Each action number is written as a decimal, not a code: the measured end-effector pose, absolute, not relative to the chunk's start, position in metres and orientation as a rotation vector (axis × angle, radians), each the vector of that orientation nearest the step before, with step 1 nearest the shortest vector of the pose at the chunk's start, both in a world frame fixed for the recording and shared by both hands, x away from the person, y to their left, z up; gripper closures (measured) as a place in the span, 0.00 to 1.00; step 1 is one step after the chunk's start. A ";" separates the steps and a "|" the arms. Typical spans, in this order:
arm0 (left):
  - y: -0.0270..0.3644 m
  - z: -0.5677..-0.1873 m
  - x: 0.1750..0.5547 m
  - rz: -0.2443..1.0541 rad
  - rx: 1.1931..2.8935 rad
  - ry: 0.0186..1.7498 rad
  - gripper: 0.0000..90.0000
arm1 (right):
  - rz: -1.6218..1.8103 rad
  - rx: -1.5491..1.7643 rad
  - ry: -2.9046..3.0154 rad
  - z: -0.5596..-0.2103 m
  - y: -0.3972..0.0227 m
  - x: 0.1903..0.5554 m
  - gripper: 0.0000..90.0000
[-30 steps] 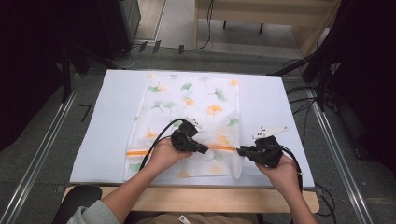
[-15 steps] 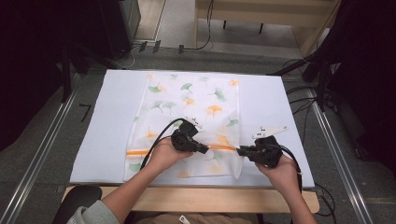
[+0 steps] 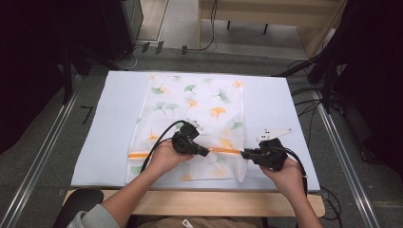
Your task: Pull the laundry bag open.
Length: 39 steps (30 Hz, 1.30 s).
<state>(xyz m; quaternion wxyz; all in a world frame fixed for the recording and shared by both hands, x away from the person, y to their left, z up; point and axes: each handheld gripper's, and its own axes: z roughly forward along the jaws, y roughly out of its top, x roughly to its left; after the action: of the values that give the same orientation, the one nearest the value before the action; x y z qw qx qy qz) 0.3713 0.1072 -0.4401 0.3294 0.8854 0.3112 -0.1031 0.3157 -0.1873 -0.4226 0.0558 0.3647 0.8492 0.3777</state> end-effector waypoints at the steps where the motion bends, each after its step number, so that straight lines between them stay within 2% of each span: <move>1: 0.110 -0.438 0.371 -0.251 2.325 0.816 1.00 | 1.143 1.105 2.577 -0.422 -0.188 0.316 0.95; 12: 0.146 -0.437 0.366 -0.260 2.309 0.854 1.00 | 1.129 1.103 2.580 -0.424 -0.188 0.316 0.95; 39: 0.146 -0.437 0.366 -0.254 2.291 0.861 1.00 | 1.123 1.107 2.586 -0.424 -0.187 0.316 0.95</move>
<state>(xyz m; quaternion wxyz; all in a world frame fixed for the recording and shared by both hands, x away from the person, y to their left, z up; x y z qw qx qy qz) 0.3665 0.1458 -0.4372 0.3341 0.8775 0.3299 -0.0974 0.3163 -0.1873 -0.4239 0.0563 0.3650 0.8523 0.3703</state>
